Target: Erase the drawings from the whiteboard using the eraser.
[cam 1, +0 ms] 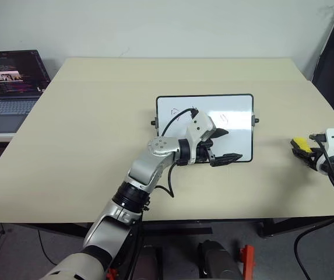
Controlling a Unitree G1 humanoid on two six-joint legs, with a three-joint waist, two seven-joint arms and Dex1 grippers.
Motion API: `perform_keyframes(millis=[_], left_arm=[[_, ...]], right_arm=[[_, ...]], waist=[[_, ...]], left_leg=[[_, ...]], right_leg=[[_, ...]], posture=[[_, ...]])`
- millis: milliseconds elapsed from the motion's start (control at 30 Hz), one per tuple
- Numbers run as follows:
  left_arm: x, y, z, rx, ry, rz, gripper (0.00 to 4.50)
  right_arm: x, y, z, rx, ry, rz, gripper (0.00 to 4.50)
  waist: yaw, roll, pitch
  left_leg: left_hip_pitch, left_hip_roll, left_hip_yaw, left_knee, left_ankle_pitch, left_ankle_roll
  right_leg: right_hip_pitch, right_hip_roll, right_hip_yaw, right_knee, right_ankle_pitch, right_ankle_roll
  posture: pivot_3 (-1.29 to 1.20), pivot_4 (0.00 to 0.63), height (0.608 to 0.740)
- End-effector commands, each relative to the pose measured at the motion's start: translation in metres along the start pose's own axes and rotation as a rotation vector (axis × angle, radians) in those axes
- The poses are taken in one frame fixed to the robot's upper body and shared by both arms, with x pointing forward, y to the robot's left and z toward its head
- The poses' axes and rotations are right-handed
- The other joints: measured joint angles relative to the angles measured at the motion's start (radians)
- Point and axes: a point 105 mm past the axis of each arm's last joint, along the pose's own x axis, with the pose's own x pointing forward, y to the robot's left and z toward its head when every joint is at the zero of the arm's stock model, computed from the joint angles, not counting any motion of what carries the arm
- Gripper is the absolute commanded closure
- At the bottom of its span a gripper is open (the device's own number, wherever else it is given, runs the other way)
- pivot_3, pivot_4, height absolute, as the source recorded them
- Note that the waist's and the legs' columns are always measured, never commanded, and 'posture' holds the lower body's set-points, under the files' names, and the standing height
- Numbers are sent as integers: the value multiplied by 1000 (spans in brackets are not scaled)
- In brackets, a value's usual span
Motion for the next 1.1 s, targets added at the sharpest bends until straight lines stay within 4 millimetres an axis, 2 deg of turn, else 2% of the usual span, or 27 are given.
perform_keyframes(millis=[33, 267, 500, 600, 667, 700, 733, 800, 900, 967, 1000, 1067, 1100], left_arm=[[1, -5, 13, 41, -34, -18, 0], [0, -4, 11, 38, -27, -17, 0], [-2, -3, 10, 39, -23, -13, 0], [-13, 6, 11, 49, -20, 24, 0], [-31, 17, 11, 73, -8, 74, 0], [-37, 20, 12, 81, -3, 88, 0], [-48, 24, 12, 94, 6, 111, 0], [-62, 29, 14, 113, 16, 139, 0], [-93, 34, 18, 133, 24, 196, 0], [-119, 36, 18, 149, 41, 241, 0], [-138, 37, 16, 141, 44, 285, 0], [-170, 38, 12, 125, 52, 376, 0], [-179, 38, 8, 129, 66, 412, 0]], right_arm=[[-2, -4, 15, 50, -80, -13, 3115], [-4, -6, 17, 88, -112, -20, 3119], [-6, -4, 21, 53, -119, -4, 3120], [-15, 3, 46, 7, -192, 28, 3120], [-30, 24, 81, -63, -296, 86, 3120], [-35, 31, 90, -83, -325, 106, 3120], [-44, 48, 106, -141, -374, 148, 3122], [-56, 72, 124, -214, -432, 204, 3124], [-75, 129, 153, -329, -533, 354, 3127], [-79, 172, 164, -401, -587, 460, 3127], [-75, 204, 165, -462, -605, 521, 3127], [-65, 259, 157, -574, -627, 613, 3127], [-61, 277, 153, -598, -637, 637, 3128]], waist=[[0, 0, 0], [0, 0, 0], [0, 0, 0], [-1, 0, 0], [-6, 2, 1], [-10, 3, 1], [-14, 4, 1], [-16, 4, 0], [-16, 4, 0], [-23, 4, 0], [-27, 4, 0], [-40, 4, 0], [-41, 4, 0]], left_leg=[[0, 0, 0, 0, 0, 0], [0, 0, 0, 0, 0, 0], [0, 0, 0, 0, 0, 0], [0, 0, 0, 0, 0, 0], [0, 0, 0, 0, 0, 0], [0, 0, 0, 0, 0, 0], [0, 0, 0, 0, 0, 0], [1, 1, -1, 0, 0, 0], [0, 1, -1, 0, 0, 0], [0, 2, -1, 0, 0, 0], [1, 2, -1, 0, 0, 0], [2, 5, 1, 0, 0, 0], [2, 7, 1, 0, 0, 0]], right_leg=[[0, 0, 0, 0, 0, 0], [0, 0, 0, 0, 0, 0], [0, 0, 0, 0, 0, 0], [0, 0, 0, 0, 0, 0], [0, 0, 0, 1, 0, 0], [0, 0, 1, 1, -1, 2], [-1, 0, 1, 2, -1, 2], [-1, 1, 0, 3, -2, 3], [-1, 1, -1, 2, -2, 3], [-1, 1, -1, 2, -2, 3], [-1, 1, -1, 3, -2, 3], [-1, 3, 0, 3, -1, 1], [-1, 4, 0, 2, -1, 0]], posture=[[0, 150, 740], [0, 150, 740], [0, 150, 740], [0, 150, 740], [0, 150, 740], [0, 150, 740], [0, 150, 740], [0, 150, 740], [0, 150, 740], [0, 150, 740], [0, 150, 740], [0, 150, 740], [0, 150, 740]])
